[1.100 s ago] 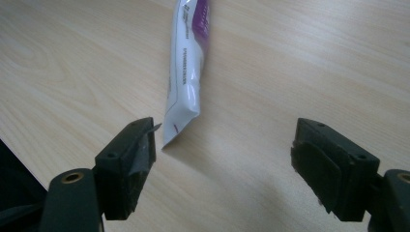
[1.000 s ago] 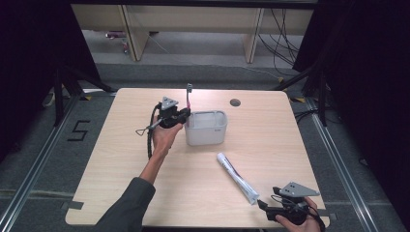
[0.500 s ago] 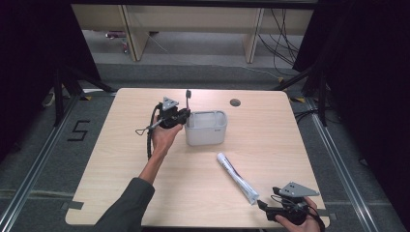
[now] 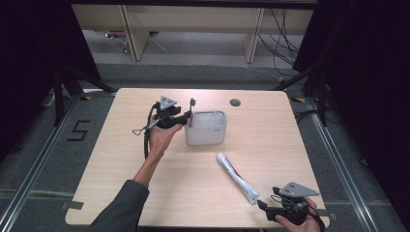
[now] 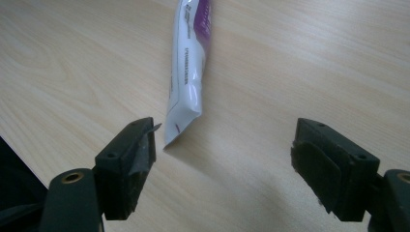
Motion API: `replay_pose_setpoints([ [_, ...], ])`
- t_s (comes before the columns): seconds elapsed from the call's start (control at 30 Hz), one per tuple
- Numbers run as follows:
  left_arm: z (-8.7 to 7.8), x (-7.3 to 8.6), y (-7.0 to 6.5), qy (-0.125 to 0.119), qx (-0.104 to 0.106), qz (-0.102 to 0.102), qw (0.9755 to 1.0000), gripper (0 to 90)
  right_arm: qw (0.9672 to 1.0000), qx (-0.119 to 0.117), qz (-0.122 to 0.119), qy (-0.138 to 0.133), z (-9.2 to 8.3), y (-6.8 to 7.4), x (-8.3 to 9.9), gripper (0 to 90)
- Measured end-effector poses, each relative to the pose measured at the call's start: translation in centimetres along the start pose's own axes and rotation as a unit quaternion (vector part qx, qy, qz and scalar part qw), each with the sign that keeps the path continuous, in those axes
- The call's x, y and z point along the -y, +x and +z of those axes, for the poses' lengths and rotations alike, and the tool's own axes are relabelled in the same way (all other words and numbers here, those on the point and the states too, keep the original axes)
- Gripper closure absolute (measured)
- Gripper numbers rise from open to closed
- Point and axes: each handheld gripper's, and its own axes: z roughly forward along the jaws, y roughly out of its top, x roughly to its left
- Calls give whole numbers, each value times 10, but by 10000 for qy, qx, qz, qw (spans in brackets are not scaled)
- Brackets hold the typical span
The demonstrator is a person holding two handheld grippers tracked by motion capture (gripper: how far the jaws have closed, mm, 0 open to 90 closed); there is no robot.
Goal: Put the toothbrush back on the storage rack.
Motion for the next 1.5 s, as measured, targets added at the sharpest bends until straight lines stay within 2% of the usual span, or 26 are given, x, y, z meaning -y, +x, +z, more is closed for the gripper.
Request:
replay_pose_setpoints([
  [0.2, -10, -3, -2, 147, 18, 15, 9999, 452, 10000, 2, 5, 6, 0, 0, 0, 242],
  [0.4, -22, -4, -2, 290, 60, -85, 9995, 391, 10000, 15, -39, 10, 0, -1, 0, 241],
  [0.47, -27, -4, -2, 277, 78, -112, 9995, 366, 10000, 10, 0, 33, 0, -1, 0, 241],
  [0.5, -29, -3, -2, 290, 104, -139, 9994, 359, 9999, 1, 151, 84, -1, 2, 0, 242],
  [0.6, -36, -2, -1, 299, 166, -256, 9991, 334, 10000, 12, 25, 20, 0, 0, 0, 242],
  [0.7, -43, 0, 0, 310, 209, -284, 9989, 322, 10000, 13, 24, 22, 0, 0, 0, 242],
  [0.77, -48, 1, 1, 342, 261, -338, 9985, 317, 9999, -20, 124, 75, 0, 1, 0, 242],
  [0.9, -55, 3, 1, 362, 256, -319, 9985, 311, 10000, 28, 36, 22, 1, 0, 1, 242],
  [1.0, -62, 7, 1, 362, 306, -340, 9983, 309, 10000, 15, 72, 19, 0, 0, 0, 242],
  [1.03, -67, 9, 2, 375, 369, -361, 9980, 308, 10000, 62, -57, -5, 1, -2, 0, 242],
  [1.1, -73, 13, 1, 375, 401, -370, 9978, 303, 10000, 64, -68, -12, 1, -2, 1, 241],
  [1.5, -109, 39, 1, 488, 605, -347, 9964, 297, 10000, 21, -10, 21, 0, -3, 0, 242],
])
